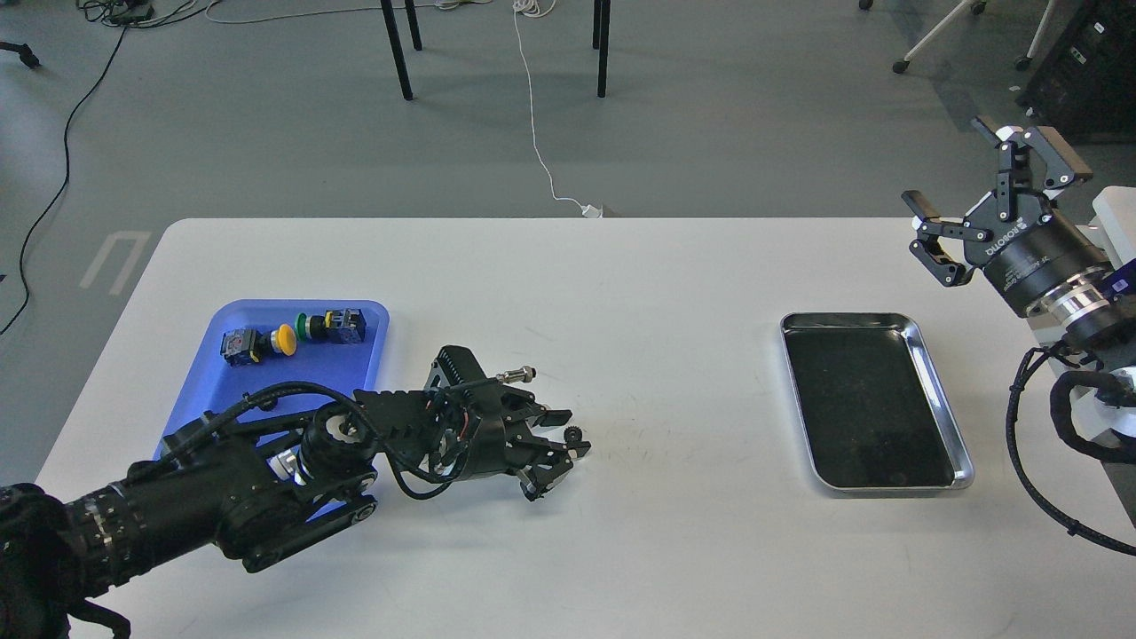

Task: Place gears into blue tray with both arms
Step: 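Lower the left gripper onto the second ring and grasp it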

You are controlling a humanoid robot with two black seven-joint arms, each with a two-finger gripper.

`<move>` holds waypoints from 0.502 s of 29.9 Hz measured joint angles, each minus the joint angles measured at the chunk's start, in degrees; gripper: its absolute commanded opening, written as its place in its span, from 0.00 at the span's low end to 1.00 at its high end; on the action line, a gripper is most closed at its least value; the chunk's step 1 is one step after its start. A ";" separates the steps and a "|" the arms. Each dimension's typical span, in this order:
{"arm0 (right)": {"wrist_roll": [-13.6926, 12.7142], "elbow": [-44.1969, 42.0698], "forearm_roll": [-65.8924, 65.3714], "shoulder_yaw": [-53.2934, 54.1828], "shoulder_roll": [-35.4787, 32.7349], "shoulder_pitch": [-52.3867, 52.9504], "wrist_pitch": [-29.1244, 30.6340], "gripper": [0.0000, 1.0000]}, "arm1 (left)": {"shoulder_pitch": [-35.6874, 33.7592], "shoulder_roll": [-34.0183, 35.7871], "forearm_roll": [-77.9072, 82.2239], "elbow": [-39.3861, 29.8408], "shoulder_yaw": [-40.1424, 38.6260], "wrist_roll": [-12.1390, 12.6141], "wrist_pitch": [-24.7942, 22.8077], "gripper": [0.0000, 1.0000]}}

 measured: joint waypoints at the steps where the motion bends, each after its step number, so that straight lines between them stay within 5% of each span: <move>1: 0.00 0.04 0.00 0.00 0.00 0.00 0.00 0.96 | 0.00 -0.03 0.00 0.14 -0.01 0.00 0.02 0.42; 15: -0.01 0.41 -0.04 -0.09 -0.74 -0.05 0.03 0.96 | 0.02 0.05 0.01 0.47 -0.14 -0.12 0.00 0.23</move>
